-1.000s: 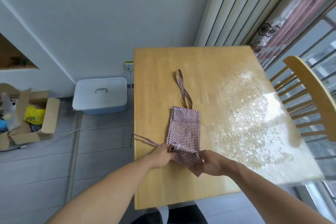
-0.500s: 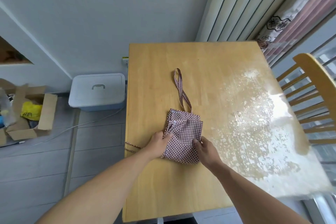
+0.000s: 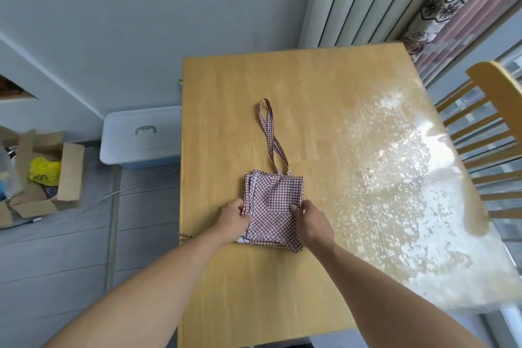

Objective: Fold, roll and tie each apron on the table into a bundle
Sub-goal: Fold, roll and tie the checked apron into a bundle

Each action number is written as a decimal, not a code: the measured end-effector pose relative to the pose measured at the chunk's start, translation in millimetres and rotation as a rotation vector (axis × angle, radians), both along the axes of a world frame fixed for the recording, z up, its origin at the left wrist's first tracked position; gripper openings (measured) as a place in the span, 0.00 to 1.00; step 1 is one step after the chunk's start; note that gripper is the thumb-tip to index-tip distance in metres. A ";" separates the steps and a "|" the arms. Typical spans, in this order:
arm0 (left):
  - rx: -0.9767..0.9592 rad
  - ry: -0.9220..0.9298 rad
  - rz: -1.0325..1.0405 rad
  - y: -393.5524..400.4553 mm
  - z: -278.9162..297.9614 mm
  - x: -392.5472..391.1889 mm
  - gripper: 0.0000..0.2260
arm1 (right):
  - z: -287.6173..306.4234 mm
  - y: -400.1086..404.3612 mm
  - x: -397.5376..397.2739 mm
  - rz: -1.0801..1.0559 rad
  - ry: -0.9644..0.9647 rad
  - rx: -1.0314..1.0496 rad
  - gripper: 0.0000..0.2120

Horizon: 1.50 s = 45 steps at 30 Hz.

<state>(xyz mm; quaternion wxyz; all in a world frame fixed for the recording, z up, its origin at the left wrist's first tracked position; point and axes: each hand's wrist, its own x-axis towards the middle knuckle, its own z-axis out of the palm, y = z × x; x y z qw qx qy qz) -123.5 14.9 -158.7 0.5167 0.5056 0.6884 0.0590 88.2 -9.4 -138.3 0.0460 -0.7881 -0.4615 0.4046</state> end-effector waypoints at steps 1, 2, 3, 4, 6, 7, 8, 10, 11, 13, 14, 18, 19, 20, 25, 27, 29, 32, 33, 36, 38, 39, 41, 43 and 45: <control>0.016 0.053 -0.052 1.0 4.8 -0.8 0.10 | 2.4 0.0 -1.2 -0.009 -0.038 -0.004 0.20; 0.037 0.130 -0.116 2.1 8.7 -2.5 0.12 | 6.0 -0.8 -1.9 -0.008 -0.090 0.020 0.20; 0.084 0.219 -0.176 3.6 14.1 -5.1 0.15 | 10.2 -1.9 -2.3 0.029 -0.172 0.097 0.20; 0.150 0.289 -0.215 1.9 19.3 -8.6 0.17 | 11.8 -6.0 -2.8 0.134 -0.263 0.217 0.21; 0.390 0.351 -0.268 -1.1 22.7 -17.0 0.19 | 12.1 -14.8 -9.9 0.478 -0.329 0.465 0.21; 0.519 0.337 -0.339 -3.9 25.1 -20.7 0.19 | 9.7 -21.0 -16.4 0.659 -0.305 0.520 0.23; 0.586 0.313 -0.453 -7.9 25.7 -25.2 0.20 | 5.7 -29.2 -23.5 0.804 -0.282 0.522 0.27; 0.560 0.259 -0.692 -13.8 27.3 -30.1 0.25 | -7.1 -44.8 -31.1 0.942 -0.303 0.414 0.37; 0.508 0.257 -0.789 -16.7 25.9 -31.4 0.28 | -12.8 -51.1 -30.2 0.962 -0.323 0.334 0.41; 0.439 0.303 -0.918 -15.9 18.3 -34.0 0.38 | -23.1 -57.8 -22.8 0.966 -0.363 0.283 0.44; 0.424 0.337 -0.955 -13.5 14.9 -35.9 0.43 | -25.9 -58.6 -19.4 0.967 -0.376 0.280 0.45; 0.393 0.459 -0.984 -1.5 7.5 -40.8 0.48 | -25.8 -51.5 -15.6 0.989 -0.392 0.289 0.44; 0.396 0.473 -0.977 -1.1 7.6 -39.5 0.45 | -27.4 -50.5 -14.0 0.998 -0.382 0.291 0.44; 0.405 0.483 -0.969 -1.7 6.8 -37.9 0.41 | -28.4 -49.5 -11.7 1.002 -0.370 0.296 0.45; 0.407 0.502 -0.925 4.2 4.5 -32.0 0.32 | -25.7 -41.7 -13.3 1.010 -0.338 0.328 0.43; 0.426 0.469 -0.902 7.4 5.6 -31.7 0.34 | -22.1 -47.4 -15.7 0.991 -0.366 0.378 0.38; 0.517 0.416 -0.881 6.7 8.5 -33.2 0.32 | -22.0 -55.2 -16.6 0.964 -0.389 0.404 0.32; 0.673 0.252 -0.947 -1.5 13.3 -31.1 0.28 | -21.4 -54.9 -17.2 0.923 -0.411 0.437 0.29; 0.657 0.228 -1.001 -5.7 13.5 -29.6 0.31 | -20.3 -52.0 -16.9 0.893 -0.389 0.461 0.30; 0.526 0.198 -0.995 -17.2 8.9 -28.3 0.30 | -9.2 -40.7 -15.4 0.743 -0.243 0.505 0.27; 0.523 0.105 -0.762 -15.4 6.2 -25.7 0.20 | -0.6 -33.3 -8.0 0.592 -0.109 0.438 0.17; 0.488 0.072 -0.607 -11.1 9.1 -21.7 0.16 | 1.9 -29.3 -2.8 0.498 -0.035 0.405 0.12; 0.313 0.024 -0.358 0.9 17.8 -11.6 0.07 | 8.8 -20.8 7.4 0.323 0.111 0.362 0.04; 0.159 -0.049 -0.286 10.5 22.3 -5.8 0.16 | 13.0 -13.8 16.2 0.227 0.207 0.317 0.07; 0.058 -0.131 -0.307 9.3 23.5 -9.2 0.18 | 17.0 -12.3 19.8 0.215 0.241 0.238 0.12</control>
